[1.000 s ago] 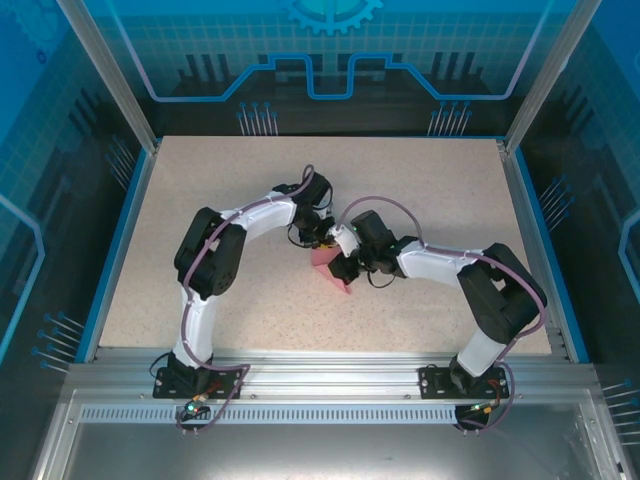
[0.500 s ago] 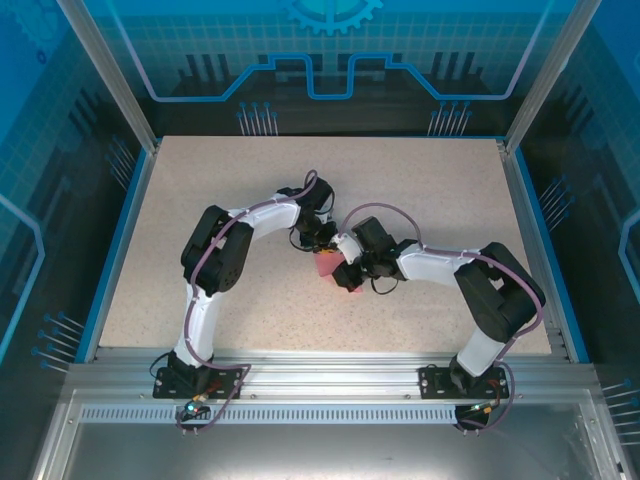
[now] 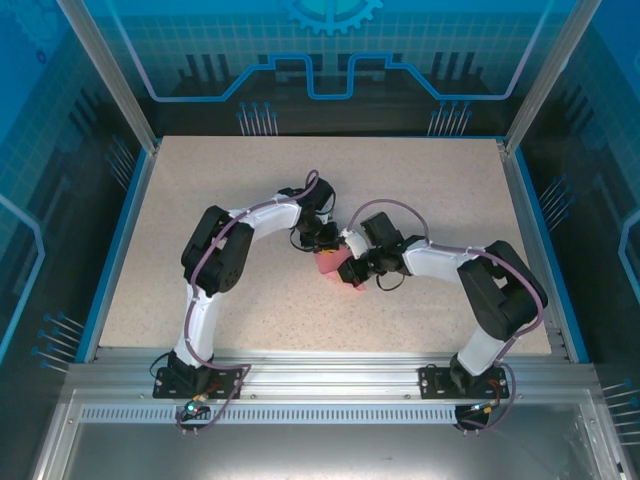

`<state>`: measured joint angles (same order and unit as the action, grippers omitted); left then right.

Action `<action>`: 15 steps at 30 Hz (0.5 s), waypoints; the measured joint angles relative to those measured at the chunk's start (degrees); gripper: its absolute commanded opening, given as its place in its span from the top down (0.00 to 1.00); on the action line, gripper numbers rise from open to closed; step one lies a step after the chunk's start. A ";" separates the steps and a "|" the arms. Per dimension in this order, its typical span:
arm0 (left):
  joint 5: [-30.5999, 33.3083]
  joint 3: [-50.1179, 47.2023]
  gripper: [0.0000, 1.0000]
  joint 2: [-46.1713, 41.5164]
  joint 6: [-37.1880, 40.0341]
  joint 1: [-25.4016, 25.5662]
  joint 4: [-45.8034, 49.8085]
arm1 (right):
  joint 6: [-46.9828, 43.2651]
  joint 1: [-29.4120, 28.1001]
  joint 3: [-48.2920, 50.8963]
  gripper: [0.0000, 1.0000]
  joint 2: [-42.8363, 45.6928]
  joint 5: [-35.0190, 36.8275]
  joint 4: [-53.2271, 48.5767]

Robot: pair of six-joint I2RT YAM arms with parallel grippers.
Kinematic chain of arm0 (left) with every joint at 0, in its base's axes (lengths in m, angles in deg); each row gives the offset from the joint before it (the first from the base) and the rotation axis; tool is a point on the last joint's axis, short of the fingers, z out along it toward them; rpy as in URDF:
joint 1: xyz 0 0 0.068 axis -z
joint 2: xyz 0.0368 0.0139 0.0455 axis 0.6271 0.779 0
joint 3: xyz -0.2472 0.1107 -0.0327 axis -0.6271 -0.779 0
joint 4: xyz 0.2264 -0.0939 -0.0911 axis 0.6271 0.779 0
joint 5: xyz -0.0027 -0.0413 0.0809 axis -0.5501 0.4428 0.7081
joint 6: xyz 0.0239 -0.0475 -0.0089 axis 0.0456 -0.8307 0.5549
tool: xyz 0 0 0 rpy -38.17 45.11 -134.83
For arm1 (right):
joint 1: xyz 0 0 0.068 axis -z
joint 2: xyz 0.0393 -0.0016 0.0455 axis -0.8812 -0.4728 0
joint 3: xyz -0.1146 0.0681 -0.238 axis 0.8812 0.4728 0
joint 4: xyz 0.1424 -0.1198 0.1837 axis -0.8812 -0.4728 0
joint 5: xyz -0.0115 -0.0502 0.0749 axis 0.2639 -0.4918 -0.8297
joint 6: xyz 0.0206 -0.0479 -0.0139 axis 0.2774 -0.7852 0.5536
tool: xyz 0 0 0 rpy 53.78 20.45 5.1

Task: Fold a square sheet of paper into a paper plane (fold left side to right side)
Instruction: Third fold the triangle at the center of the table.

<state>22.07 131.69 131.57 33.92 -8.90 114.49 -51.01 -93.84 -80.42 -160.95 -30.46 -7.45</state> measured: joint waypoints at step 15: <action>0.87 0.22 0.84 0.00 1.07 0.26 0.24 | 0.79 3.26 -4.63 0.99 -4.00 -3.04 -2.89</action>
<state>22.94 131.91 131.57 34.99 -8.64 114.73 -50.23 -90.58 -85.05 -164.95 -33.50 -10.34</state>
